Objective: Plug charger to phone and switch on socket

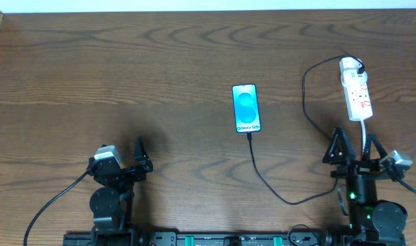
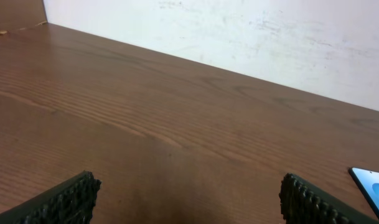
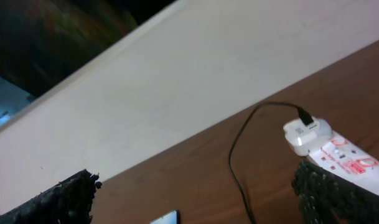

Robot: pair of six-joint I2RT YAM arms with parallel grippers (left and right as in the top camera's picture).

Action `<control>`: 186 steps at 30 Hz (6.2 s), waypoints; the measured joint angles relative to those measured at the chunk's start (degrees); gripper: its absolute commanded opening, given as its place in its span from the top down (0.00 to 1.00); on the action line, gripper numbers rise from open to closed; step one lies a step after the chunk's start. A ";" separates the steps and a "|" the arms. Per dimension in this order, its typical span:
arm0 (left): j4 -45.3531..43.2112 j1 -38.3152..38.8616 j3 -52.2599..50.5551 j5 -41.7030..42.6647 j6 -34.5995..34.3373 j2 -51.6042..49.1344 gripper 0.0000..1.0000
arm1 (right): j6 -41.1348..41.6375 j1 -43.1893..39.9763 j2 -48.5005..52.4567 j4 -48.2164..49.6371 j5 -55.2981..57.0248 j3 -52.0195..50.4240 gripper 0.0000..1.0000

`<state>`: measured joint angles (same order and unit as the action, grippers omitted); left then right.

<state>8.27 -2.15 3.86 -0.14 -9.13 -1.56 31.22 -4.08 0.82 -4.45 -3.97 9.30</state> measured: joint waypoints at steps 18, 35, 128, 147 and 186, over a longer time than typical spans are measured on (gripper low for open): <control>0.00 0.00 0.00 0.00 0.00 0.00 0.07 | -0.02 1.20 -0.09 8.13 3.08 -8.90 0.01; 0.00 0.00 0.00 0.00 0.00 -0.04 0.06 | -7.30 1.20 -0.13 0.42 4.02 -8.92 0.01; -6.38 0.00 -2.58 4.31 12.41 0.98 0.07 | -9.81 1.20 -0.13 0.42 4.02 -8.92 0.01; -6.38 0.00 -2.58 4.31 12.41 0.98 0.06 | -9.81 1.20 -0.13 0.42 4.02 -8.90 0.01; -6.38 0.00 -2.58 4.31 12.41 0.98 0.07 | -9.84 1.20 -0.13 0.42 4.02 -8.90 0.01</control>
<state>1.89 -2.15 1.28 4.16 3.29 -0.58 21.39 -2.87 0.69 -4.03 0.05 0.40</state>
